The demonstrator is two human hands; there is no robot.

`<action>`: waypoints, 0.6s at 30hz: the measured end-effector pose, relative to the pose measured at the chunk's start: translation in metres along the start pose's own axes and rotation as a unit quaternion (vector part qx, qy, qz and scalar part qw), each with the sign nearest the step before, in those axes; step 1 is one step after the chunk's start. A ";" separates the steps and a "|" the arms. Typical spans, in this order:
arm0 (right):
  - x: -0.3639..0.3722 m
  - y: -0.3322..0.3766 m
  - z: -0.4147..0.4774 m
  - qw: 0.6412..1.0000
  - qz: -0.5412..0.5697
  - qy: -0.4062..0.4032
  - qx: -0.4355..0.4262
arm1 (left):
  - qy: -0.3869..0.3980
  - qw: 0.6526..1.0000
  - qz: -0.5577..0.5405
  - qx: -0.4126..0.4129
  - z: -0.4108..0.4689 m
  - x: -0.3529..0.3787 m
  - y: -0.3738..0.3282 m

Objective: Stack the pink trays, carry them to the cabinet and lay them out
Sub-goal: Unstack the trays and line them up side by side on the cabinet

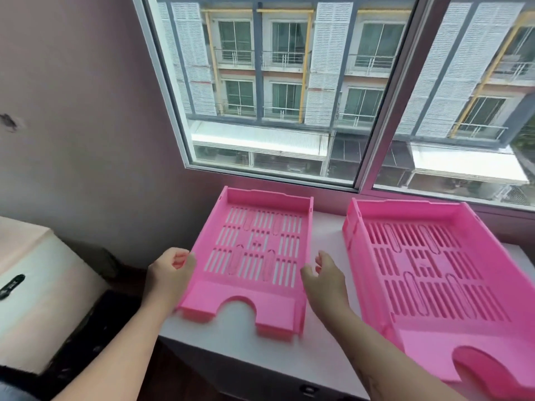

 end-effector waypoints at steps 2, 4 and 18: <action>-0.022 0.028 0.006 0.998 0.000 -0.014 -0.054 | -0.060 0.998 0.017 0.033 -0.005 -0.014 -0.029; -0.051 0.055 0.011 0.993 -0.018 -0.028 -0.115 | -0.108 0.990 0.024 0.088 -0.016 -0.022 -0.068; -0.322 -0.026 0.016 0.948 -0.273 -0.164 0.022 | 0.301 0.946 -0.111 0.054 -0.182 0.166 -0.227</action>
Point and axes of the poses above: each hand's wrist, its own z-axis towards the middle knuckle, its own x-axis out of the palm, y = z × x, the point moved 8 cm from there along z, towards the middle knuckle, and after that the axes turned 15 degrees about z, right-handed, at the moved point
